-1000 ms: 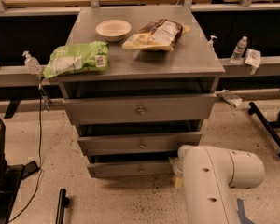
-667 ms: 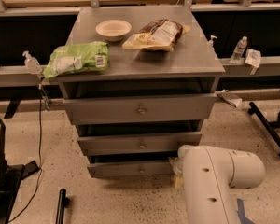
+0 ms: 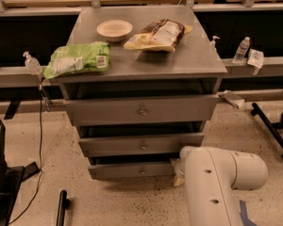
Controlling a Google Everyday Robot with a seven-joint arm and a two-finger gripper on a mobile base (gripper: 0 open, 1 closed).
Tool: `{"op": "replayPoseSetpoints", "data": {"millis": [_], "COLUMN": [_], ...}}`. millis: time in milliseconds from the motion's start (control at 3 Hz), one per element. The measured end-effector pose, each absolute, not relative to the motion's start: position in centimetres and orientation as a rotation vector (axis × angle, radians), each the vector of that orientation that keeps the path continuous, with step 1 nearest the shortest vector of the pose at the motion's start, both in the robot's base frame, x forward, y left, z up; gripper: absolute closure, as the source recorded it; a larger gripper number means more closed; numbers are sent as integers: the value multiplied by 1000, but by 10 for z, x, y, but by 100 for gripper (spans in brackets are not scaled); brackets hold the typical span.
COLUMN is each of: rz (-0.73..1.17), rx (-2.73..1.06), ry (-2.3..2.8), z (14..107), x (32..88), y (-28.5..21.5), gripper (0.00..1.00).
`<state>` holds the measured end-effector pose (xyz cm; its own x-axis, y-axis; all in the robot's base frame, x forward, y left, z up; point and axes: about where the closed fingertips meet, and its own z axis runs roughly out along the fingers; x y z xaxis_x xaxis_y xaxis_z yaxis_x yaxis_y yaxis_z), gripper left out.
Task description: Open bottom drawer
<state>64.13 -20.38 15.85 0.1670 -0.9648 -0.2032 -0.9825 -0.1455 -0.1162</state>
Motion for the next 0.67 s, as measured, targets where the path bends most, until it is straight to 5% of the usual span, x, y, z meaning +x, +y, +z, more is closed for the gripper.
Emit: {"op": "replayPoseSetpoints", "data": {"millis": [667], "rz": [117], "rx": [-2220], "ry": [1892], "z": [159], "x": [641], "y": [-204], "gripper": [94]}}
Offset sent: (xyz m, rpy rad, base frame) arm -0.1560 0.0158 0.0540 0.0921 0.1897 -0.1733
